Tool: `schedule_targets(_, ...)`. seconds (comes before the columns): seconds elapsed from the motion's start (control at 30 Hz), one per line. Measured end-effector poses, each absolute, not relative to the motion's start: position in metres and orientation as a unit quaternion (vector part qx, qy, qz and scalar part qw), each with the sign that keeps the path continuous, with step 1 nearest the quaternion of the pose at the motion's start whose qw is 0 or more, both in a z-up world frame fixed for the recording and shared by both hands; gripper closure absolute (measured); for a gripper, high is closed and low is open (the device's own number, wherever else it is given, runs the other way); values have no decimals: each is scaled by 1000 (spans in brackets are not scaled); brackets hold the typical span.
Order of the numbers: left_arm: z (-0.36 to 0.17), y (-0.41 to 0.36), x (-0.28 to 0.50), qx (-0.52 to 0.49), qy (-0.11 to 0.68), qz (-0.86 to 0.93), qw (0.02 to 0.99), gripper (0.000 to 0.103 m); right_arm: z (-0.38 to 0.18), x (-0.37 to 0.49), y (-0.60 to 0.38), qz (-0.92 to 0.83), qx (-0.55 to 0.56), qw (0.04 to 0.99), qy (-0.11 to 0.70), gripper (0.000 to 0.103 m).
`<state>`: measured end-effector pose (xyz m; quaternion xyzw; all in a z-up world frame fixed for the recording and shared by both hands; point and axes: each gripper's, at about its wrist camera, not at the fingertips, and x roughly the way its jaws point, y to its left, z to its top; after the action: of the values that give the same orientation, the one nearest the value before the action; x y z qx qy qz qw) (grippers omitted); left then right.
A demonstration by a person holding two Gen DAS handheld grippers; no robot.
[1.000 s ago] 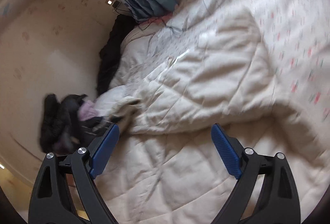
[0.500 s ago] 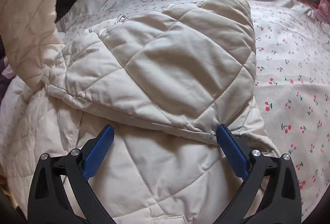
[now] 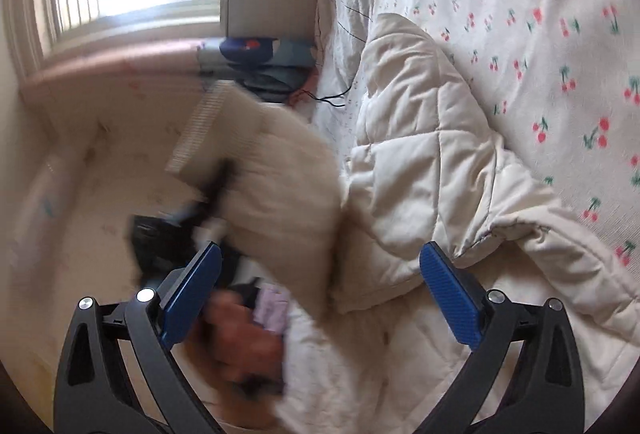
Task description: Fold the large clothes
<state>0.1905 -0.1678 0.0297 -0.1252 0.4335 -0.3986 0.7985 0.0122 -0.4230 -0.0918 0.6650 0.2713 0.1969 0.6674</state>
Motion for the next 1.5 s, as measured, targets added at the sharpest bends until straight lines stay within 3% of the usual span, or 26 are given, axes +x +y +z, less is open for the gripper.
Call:
schedule_targets(0.13,-30,-201,177,-78,492,-398,770,73,-104,11,-433,193,694,642,261,7)
schedule_targets(0.33,-29,-203,160,-59,504,-419,753,33,-121,13,-437,199,713,622,256,7)
schedule_targets(0.5,1,-168,143,-59,498,-418,757,29,-121,21,-436,206,696,636,261,7)
schedule_targets(0.57,20,-131,133,-84,471,-407,778,27,-116,30,-433,208,676,653,270,7)
schedule_targets(0.67,39,-71,129,-120,428,-364,818,16,-110,41,-430,196,643,679,296,7)
schedule_targets(0.8,36,17,152,-183,422,-285,841,15,-112,61,-426,182,613,705,307,8)
schedule_targets(0.83,32,36,157,-196,425,-267,842,15,-109,65,-423,176,602,714,310,15)
schedule_targets(0.87,30,49,160,-203,426,-252,845,15,-105,70,-419,174,586,726,315,49)
schedule_targets(0.93,23,73,166,-201,430,-228,850,15,-98,74,-416,147,563,743,331,84)
schedule_targets(1.23,20,100,171,-204,408,-221,862,15,-3,62,-391,139,389,871,264,86)
schedule_targets(1.5,-62,73,194,-151,483,-202,839,15,-113,86,-408,94,443,808,378,87)
